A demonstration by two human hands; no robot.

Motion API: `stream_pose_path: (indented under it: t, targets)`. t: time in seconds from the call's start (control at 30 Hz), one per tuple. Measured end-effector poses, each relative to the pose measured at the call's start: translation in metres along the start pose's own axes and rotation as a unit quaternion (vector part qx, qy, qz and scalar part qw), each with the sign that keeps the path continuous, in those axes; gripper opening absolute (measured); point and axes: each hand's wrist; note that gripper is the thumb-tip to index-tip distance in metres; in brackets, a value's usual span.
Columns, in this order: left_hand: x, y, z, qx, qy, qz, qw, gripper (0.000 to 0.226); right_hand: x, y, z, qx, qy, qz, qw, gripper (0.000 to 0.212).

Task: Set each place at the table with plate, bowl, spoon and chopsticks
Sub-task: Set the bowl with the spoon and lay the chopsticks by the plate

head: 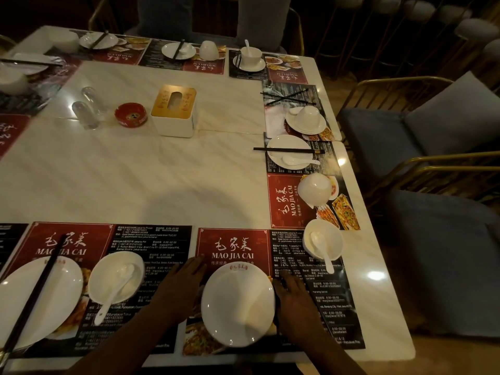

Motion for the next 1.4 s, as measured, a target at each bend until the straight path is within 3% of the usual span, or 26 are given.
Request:
stream_pose_path:
  t: [0.17,0.3,0.57,0.8,0.93,1.07,1.13,1.2,1.3,1.4]
  targets:
    - [0.001,0.001,0.002,-0.004,0.004,0.000,1.000,0.083,0.000,-0.002,0.000,0.003,0.015,-0.008,1.000,0.081]
    - [-0.004,0.000,-0.007,-0.011,-0.007,0.012,1.000,0.083,-0.004,-0.007,-0.006,-0.012,0.104,-0.011,0.994,0.057]
    - [-0.022,0.009,-0.020,-0.131,-0.127,0.038,0.983,0.046,-0.041,-0.023,-0.014,-0.041,0.183,0.117,0.975,0.019]
    - [-0.060,0.010,-0.034,-0.164,-0.196,0.033,0.966,0.026,-0.054,-0.037,-0.002,-0.031,0.112,0.136,0.984,0.026]
    - [-0.094,0.013,-0.041,-0.125,-0.274,0.045,0.952,0.025,-0.050,-0.036,-0.002,-0.039,0.118,0.121,0.985,0.025]
    - [-0.127,0.016,-0.055,-0.055,-0.411,0.026,0.909,0.019,-0.031,-0.030,-0.013,-0.057,0.219,0.084,0.970,0.013]
    - [-0.139,0.016,-0.065,-0.040,-0.525,0.012,0.850,0.005,-0.016,-0.028,-0.017,-0.060,0.253,0.059,0.964,0.009]
    - [-0.142,0.017,-0.071,-0.048,-0.595,-0.005,0.802,0.005,0.000,-0.026,-0.019,-0.062,0.277,0.029,0.958,0.011]
    - [-0.129,0.016,-0.074,-0.055,-0.622,-0.032,0.780,0.007,0.017,-0.023,-0.022,-0.055,0.300,0.001,0.952,0.015]
    - [-0.107,0.014,-0.072,-0.059,-0.608,-0.047,0.790,0.008,0.008,-0.023,-0.020,-0.043,0.310,0.027,0.949,0.012]
Point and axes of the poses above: each hand's wrist, its own y-axis towards the middle knuckle, its own z-axis out of the palm, x = y × z, and after that the axes turned 12 degrees about x, right-handed
